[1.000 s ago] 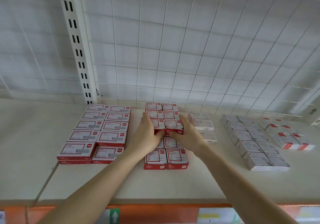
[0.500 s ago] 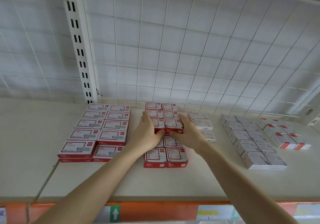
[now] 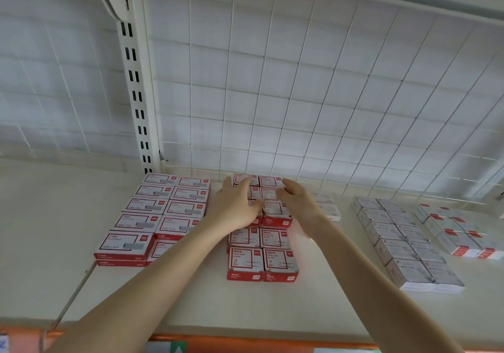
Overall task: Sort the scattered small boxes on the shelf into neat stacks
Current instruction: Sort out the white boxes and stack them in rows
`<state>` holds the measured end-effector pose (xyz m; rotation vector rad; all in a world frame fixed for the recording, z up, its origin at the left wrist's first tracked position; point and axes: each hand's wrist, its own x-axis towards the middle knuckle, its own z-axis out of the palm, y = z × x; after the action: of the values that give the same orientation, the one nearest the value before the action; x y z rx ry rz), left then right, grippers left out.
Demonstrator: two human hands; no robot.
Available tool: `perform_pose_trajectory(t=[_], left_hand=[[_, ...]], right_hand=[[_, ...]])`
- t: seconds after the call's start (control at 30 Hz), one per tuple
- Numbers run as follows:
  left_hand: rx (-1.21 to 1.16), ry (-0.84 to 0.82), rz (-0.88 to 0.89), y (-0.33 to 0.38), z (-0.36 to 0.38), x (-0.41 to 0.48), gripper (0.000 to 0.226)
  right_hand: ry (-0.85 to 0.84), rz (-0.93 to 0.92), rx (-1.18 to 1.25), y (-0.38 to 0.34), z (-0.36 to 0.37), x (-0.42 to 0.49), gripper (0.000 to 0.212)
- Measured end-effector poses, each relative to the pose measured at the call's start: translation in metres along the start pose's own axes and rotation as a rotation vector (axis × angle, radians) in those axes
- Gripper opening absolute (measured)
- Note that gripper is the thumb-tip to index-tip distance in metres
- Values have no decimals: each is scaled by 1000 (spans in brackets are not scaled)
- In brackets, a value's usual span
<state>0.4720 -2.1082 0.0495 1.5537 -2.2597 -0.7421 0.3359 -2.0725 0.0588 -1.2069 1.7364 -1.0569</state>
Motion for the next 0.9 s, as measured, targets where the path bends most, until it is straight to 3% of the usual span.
perform_pose_trajectory(t=[0.13, 0.6, 0.73, 0.9], left_hand=[[-95, -43, -41, 6, 0, 4, 65], [-51, -56, -16, 4, 2, 2, 64], [61, -57, -8, 5, 0, -2, 66], [231, -2, 114, 7, -2, -24, 61]], right_hand=[[5, 51, -6, 5, 4, 6, 42], [29, 38, -107, 2, 2, 4, 43], [-5, 6, -173, -1, 2, -3, 34], [57, -83, -434, -2, 9, -10, 47]])
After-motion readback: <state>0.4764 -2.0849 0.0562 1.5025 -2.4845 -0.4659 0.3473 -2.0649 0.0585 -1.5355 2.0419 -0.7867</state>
